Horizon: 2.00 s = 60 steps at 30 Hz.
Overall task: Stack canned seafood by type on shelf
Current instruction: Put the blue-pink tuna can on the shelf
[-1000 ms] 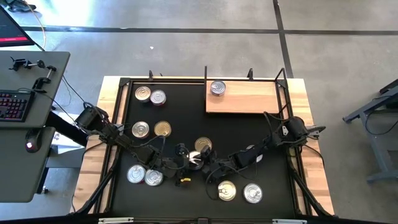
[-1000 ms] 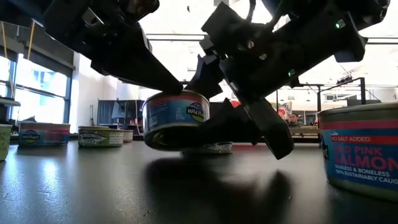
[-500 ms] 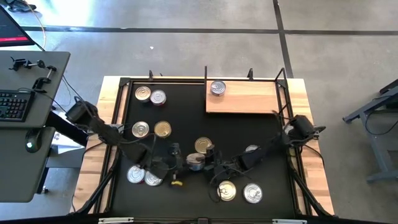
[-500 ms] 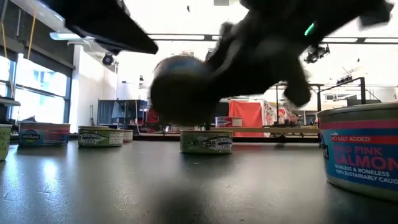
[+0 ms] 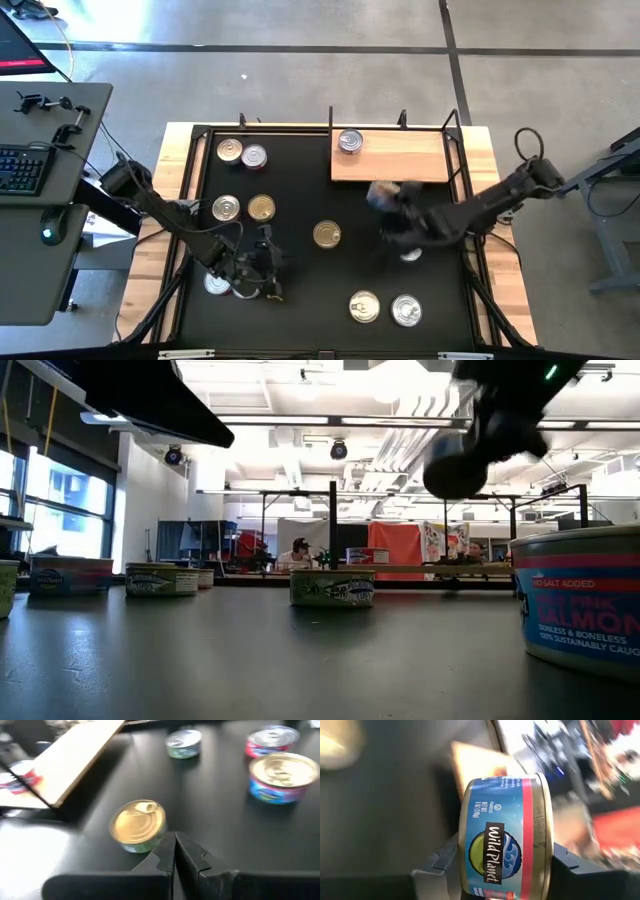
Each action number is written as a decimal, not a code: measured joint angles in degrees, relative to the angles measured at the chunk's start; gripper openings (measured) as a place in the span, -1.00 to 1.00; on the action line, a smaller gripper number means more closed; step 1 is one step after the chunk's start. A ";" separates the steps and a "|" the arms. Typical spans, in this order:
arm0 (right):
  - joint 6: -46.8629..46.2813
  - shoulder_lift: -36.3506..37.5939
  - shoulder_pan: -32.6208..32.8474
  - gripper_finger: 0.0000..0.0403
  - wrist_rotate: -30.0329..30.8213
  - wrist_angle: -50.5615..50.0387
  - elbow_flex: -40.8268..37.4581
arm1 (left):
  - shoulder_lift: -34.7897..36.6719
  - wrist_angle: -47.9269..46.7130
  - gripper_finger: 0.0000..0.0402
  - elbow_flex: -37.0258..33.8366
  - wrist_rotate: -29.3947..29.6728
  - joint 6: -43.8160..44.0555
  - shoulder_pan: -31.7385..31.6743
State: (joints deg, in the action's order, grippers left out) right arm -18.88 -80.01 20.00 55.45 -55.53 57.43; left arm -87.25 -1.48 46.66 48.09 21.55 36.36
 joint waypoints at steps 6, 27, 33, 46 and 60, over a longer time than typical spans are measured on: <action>20.87 -0.19 -17.37 -0.19 -2.99 18.59 -11.97 | -0.49 0.11 -1.00 0.02 3.63 -1.08 -0.47; 35.71 -1.19 -33.62 0.49 -19.38 41.84 -19.66 | -0.49 0.05 -1.00 0.02 3.59 0.87 0.09; 33.90 -1.18 -33.78 0.32 -22.09 35.38 -14.93 | -0.49 0.05 -1.00 0.02 3.59 0.87 0.09; 21.40 -1.11 -45.57 -0.76 -38.95 21.09 -3.89 | -0.49 0.01 -0.99 0.02 3.56 0.87 0.11; 22.32 -1.37 -54.83 -0.99 -43.74 32.33 -7.71 | -0.49 0.03 -0.99 0.02 3.54 0.89 0.11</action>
State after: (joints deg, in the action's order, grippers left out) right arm 3.44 -81.38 -34.83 11.71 -23.20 49.71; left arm -87.74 -1.45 46.68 51.63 22.44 36.47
